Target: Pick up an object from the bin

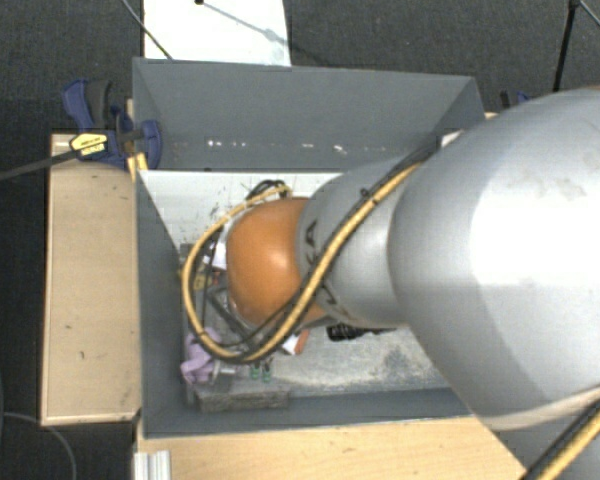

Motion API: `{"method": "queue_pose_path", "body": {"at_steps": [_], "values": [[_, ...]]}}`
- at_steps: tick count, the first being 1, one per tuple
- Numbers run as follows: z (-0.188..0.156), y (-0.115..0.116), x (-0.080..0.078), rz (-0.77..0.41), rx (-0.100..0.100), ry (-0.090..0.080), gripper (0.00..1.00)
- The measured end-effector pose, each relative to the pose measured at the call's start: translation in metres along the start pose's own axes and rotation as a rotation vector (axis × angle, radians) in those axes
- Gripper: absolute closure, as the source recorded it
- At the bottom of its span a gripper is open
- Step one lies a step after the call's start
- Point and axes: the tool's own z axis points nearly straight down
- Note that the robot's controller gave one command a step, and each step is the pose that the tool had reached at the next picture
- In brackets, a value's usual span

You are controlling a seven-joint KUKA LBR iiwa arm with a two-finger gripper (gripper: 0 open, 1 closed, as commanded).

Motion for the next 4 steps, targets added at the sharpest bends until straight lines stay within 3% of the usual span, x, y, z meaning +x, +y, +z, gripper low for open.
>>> {"method": "queue_pose_path", "body": {"at_steps": [1,2,3,4], "values": [[0.0021,0.0014,0.0024,0.203,0.004,0.003,1.00],[0.0035,0.0018,0.0021,0.206,0.003,0.002,0.00],[0.0021,0.0022,0.0031,0.210,0.004,0.005,1.00],[0.0036,0.0020,0.0023,0.212,0.003,0.002,0.00]]}}
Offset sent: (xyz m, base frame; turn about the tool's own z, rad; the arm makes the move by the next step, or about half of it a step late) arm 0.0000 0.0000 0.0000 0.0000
